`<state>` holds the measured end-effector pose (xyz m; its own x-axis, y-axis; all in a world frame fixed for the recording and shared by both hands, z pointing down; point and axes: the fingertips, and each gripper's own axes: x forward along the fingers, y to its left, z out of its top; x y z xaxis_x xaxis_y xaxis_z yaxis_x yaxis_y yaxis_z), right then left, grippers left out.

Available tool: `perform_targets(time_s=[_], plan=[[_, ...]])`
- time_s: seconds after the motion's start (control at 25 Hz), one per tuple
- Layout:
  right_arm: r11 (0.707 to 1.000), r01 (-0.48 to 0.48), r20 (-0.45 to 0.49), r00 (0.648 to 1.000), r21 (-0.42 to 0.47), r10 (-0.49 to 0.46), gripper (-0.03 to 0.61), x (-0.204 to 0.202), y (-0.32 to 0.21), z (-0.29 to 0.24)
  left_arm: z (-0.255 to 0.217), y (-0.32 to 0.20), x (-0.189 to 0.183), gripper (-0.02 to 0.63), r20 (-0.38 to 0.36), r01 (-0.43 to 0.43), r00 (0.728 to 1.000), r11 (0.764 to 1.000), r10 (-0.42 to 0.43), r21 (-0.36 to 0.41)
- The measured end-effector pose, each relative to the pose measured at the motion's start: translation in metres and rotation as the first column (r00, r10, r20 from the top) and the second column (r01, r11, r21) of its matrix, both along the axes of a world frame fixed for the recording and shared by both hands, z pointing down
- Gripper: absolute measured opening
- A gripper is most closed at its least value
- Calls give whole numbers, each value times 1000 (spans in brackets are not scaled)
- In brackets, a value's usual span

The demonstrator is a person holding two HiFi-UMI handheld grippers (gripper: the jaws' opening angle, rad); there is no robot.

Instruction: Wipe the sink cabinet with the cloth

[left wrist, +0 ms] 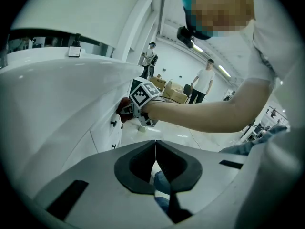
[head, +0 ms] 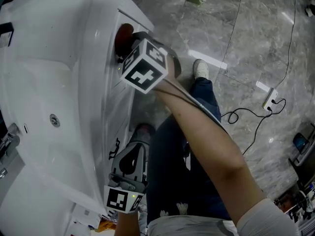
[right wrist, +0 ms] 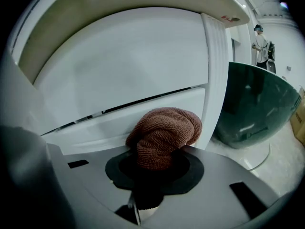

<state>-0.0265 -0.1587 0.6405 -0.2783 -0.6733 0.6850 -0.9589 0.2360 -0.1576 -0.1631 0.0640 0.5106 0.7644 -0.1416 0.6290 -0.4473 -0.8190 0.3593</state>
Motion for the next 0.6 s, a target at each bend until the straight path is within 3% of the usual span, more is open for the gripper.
perform_targets(time_s=[0.2, 0.6], plan=[[999, 44, -31, 999, 14, -43, 86, -18, 12, -16, 1, 6, 2, 11, -3, 7, 1000, 1000, -7, -15], [994, 104, 115, 988, 37, -108, 84, -82, 47, -24, 0, 27, -2, 11, 23, 12, 1000, 1000, -11, -19]])
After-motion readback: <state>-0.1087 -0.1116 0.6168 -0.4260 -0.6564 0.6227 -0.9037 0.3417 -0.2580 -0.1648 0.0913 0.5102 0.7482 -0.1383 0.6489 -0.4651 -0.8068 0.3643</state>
